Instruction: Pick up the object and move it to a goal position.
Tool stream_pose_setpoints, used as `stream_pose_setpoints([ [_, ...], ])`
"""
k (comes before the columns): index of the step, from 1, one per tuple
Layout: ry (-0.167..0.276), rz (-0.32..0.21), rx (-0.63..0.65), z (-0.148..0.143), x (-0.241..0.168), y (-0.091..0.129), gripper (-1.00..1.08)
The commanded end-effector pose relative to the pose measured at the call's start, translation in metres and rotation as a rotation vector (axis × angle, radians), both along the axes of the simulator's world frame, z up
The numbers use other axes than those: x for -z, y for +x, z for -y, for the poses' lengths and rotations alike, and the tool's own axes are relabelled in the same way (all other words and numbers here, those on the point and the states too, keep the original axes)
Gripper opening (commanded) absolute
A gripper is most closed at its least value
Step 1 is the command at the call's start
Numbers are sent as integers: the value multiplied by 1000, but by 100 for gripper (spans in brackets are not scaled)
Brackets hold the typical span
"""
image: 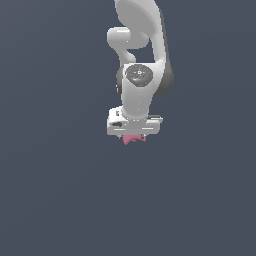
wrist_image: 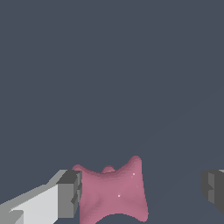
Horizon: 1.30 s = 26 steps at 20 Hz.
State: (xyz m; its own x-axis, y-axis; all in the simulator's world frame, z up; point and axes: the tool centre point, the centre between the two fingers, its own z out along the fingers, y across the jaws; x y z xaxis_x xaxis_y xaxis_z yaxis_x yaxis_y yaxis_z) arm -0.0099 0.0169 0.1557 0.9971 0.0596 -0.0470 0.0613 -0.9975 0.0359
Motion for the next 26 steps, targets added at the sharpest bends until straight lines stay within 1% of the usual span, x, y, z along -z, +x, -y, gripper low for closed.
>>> stream_pose_setpoints([
  [1,0,0,0,0,0,0,100],
  [4,-3,-2,4,5,0,0,100],
  [8,-13,-11,14,23,-3,0,100],
  [11,-16,-14,14,29,-4,0,100],
  [18,-15,-12,34,27,-2,-1,100],
  [26,-11,-4,140,21,6,-8,100],
])
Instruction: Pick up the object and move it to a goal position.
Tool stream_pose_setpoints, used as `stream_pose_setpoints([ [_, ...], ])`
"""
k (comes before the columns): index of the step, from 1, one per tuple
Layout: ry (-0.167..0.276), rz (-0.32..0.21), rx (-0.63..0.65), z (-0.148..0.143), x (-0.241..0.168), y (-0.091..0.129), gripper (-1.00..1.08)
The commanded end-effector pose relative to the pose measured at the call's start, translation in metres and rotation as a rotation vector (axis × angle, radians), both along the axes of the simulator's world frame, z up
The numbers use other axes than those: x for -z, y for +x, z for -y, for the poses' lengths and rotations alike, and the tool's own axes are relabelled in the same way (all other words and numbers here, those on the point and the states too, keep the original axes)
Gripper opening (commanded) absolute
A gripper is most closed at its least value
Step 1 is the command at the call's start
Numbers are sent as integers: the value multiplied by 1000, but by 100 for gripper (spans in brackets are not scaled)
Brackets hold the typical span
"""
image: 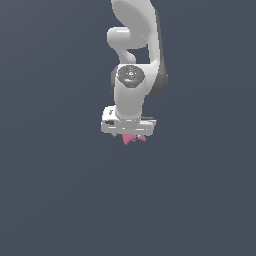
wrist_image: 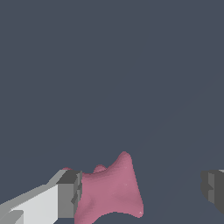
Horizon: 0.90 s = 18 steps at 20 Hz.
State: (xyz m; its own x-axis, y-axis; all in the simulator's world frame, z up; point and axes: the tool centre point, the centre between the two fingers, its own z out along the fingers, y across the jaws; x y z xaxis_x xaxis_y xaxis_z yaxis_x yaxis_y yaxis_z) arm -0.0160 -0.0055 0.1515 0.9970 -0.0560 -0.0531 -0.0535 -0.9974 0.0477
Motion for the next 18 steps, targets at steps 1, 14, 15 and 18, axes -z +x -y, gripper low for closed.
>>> stream_pose_setpoints([
  [1,1,3,44,-2,3,-3,100],
  [14,7,25,379,-17,27,-24,100],
  [15,7,27,407,-18,29,-26,100],
  [18,8,32,490,-21,34,-31,100],
])
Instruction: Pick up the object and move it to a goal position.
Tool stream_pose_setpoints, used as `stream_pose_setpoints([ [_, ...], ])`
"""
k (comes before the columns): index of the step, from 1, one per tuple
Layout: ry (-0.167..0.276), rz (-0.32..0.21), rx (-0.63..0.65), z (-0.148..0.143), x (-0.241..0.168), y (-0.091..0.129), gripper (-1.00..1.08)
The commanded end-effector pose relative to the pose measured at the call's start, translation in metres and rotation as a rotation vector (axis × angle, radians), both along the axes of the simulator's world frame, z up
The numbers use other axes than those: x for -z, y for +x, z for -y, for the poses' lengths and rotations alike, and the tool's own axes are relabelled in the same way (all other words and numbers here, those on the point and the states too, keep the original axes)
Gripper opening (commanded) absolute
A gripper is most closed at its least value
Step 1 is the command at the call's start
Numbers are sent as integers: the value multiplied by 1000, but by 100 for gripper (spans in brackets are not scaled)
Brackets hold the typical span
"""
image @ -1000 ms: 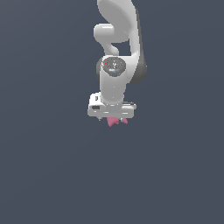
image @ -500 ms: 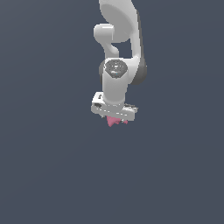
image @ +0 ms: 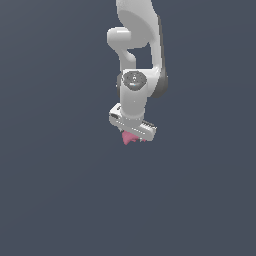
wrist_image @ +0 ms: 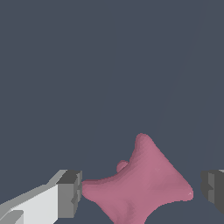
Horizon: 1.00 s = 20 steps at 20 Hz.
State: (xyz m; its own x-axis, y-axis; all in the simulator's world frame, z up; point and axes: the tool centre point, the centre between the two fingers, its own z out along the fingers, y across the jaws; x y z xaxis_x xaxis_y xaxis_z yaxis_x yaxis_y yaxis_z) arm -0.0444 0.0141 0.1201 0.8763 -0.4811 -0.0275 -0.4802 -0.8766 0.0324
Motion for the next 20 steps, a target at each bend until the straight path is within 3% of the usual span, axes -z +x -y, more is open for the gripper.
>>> stream_pose_setpoints([
  [1,1,4,71,-2,4,-5,100],
  [20,0,30,606,-13,34,-42,100],
])
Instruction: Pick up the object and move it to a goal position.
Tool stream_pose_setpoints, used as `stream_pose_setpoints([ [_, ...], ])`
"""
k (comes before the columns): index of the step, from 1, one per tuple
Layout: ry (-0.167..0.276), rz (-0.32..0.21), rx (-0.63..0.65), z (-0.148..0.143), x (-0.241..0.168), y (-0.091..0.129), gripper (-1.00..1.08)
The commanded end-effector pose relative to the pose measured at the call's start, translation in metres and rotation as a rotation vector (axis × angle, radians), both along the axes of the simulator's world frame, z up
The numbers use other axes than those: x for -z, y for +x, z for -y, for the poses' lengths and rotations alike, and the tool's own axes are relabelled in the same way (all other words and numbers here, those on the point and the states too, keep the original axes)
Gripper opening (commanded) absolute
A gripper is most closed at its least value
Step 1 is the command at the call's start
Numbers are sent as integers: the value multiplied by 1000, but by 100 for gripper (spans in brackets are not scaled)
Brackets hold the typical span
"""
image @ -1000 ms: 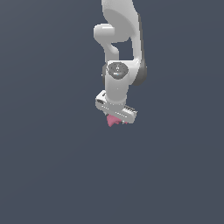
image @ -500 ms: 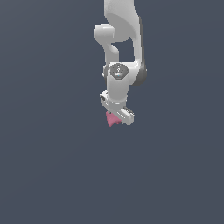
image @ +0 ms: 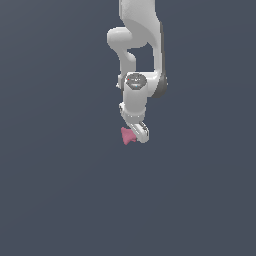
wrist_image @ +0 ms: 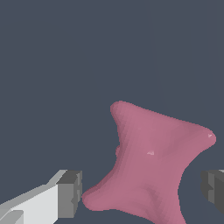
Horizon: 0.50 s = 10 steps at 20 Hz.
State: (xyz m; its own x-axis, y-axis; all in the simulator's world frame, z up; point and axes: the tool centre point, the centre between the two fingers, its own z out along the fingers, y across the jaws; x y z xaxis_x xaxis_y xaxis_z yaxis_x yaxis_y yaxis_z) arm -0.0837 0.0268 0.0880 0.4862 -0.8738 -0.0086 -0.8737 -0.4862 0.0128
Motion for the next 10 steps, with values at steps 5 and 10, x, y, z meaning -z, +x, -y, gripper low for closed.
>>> stream_pose_setpoints([
  [5,-2,8,164,-1,8,-12,100],
  [10,-3,12,248,-2,12,-18,100],
])
